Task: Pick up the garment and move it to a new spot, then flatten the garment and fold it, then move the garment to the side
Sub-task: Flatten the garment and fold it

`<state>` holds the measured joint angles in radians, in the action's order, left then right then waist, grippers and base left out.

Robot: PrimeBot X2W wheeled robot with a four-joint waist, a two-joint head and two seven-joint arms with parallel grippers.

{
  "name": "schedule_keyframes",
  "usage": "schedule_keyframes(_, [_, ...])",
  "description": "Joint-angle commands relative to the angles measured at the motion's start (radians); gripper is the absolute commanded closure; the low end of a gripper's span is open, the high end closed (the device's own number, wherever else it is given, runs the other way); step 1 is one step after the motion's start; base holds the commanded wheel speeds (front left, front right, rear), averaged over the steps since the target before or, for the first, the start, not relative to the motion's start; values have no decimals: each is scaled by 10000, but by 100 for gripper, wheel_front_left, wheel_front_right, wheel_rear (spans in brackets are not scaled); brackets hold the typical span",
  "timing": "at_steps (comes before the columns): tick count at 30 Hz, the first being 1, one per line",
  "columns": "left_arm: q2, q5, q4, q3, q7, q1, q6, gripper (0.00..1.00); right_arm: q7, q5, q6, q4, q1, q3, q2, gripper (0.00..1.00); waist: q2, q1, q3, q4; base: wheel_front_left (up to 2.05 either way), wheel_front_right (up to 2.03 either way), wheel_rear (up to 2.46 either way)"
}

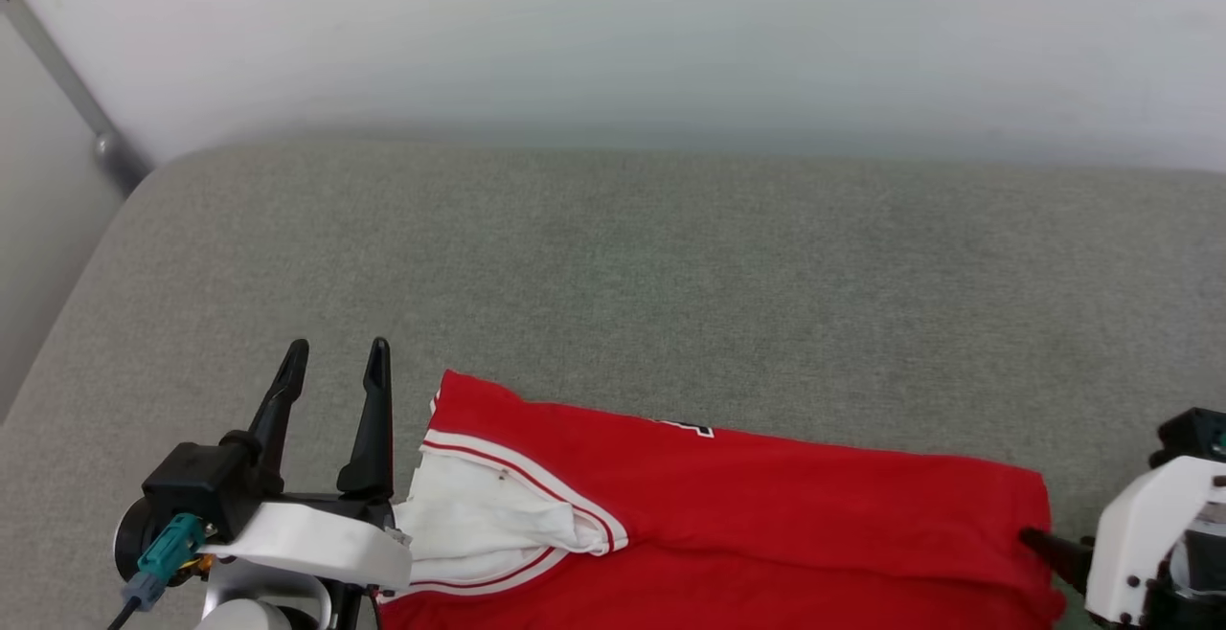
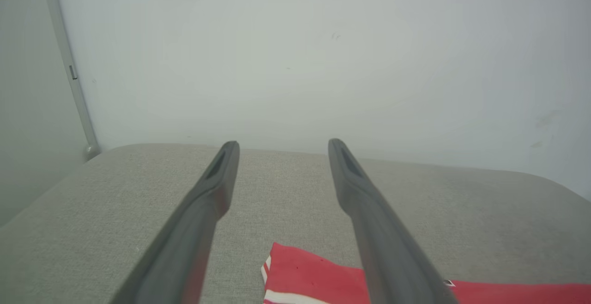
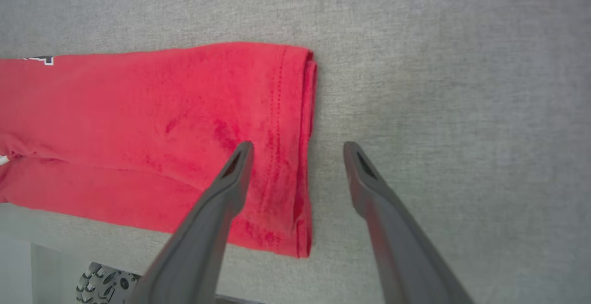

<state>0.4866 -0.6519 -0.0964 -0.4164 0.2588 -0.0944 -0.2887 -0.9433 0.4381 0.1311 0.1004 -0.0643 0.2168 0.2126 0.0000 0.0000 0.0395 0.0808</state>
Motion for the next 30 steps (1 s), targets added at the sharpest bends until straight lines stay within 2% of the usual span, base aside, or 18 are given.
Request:
schedule_keyframes(1, [-91, 131, -55, 25, 53, 69, 41, 0, -26, 20, -8, 362, -325, -65, -175, 0, 0, 0, 231, 155, 0, 0, 0])
schedule_keyframes(9, [-244, 345, -73, 48, 70, -115, 166, 0, -307, 123, -8, 2411, -799, -371, -587, 0, 0, 0, 656, 355, 0, 0, 0])
schedule_keyframes(10, [-256, 372, -68, 50, 70, -120, 183, 0, -363, 159, -8, 2595, -774, -408, -650, 20, 0, 0, 680, 364, 0, 0, 0])
schedule_keyframes(12, [-283, 398, -50, 60, 72, -128, 207, 0, -336, 304, -8, 2833, -838, -514, -703, 92, 0, 0, 696, 372, 0, 0, 0])
schedule_keyframes(13, [-286, 403, -40, 74, 73, -117, 211, 0, -285, 361, -6, 2875, -865, -578, -709, 100, 0, 0, 688, 360, 0, 0, 0])
schedule_keyframes(16, [-261, 391, 5, 107, 74, -3, 187, 0, -45, 505, -6, 2879, -1076, -742, -558, 100, 0, 0, 564, 282, 0, 0, 0])
schedule_keyframes(24, [-33, 471, 79, -9, -135, 289, 74, 0, 602, 900, -6, 2568, -1631, -1191, 341, 100, 0, 0, 102, 63, 0, 0, 0])
schedule_keyframes(30, [24, 510, -27, -73, -293, 340, -34, 0, 526, 673, -6, 2428, -1891, -807, 921, 100, 0, 0, -49, -111, 0, 0, 0])
